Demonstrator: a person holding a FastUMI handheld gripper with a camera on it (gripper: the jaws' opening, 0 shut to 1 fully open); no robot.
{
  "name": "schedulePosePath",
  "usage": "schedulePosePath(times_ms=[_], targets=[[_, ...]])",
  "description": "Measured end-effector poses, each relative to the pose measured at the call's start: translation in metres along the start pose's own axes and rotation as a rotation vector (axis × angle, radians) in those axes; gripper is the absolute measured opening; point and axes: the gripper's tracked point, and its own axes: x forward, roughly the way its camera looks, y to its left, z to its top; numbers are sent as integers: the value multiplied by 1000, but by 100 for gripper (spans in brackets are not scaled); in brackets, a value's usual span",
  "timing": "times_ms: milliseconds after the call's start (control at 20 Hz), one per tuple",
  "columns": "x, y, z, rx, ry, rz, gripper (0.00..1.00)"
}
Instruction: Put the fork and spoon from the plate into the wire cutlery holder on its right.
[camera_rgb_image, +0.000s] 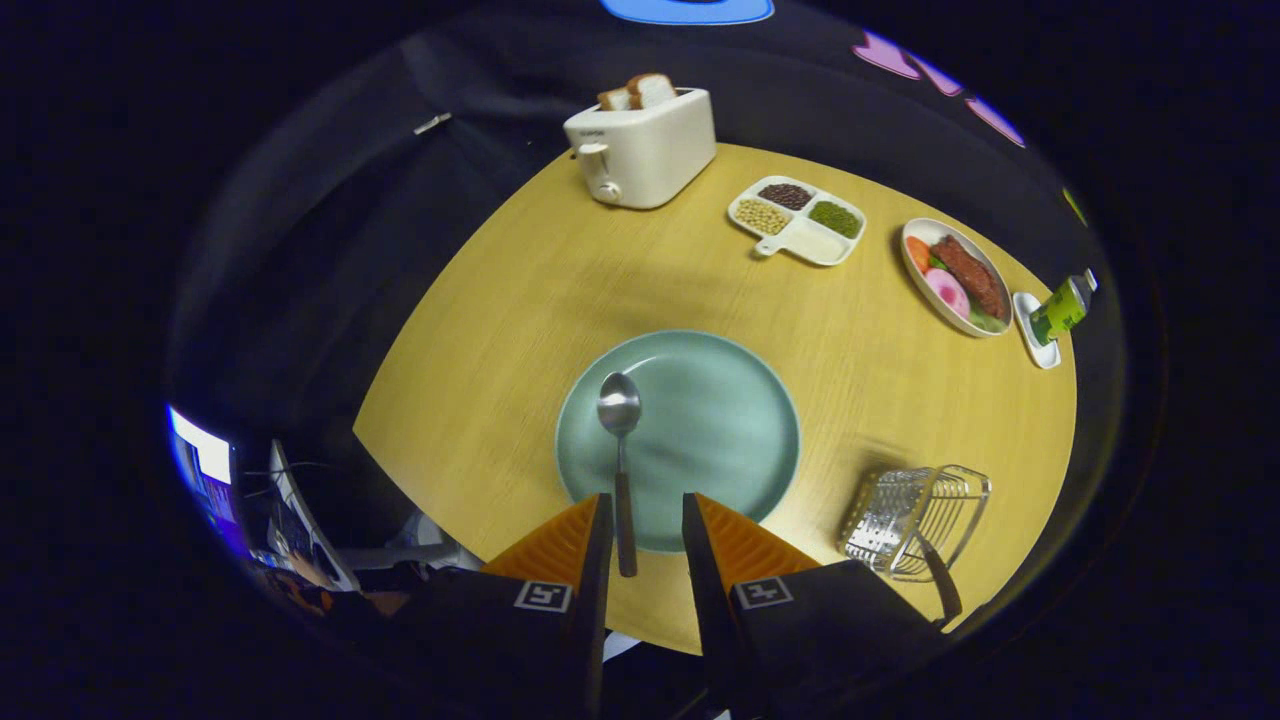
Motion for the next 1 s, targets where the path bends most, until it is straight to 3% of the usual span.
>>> schedulePosePath(times_ms=[450,800,850,1000], targets=[[71,8,-18,-45,101,-78,44],[97,1,-30,-46,166,-119,26],[96,2,-30,-38,173,-114,14],[87,-3,-24,-4,168,-116,11]])
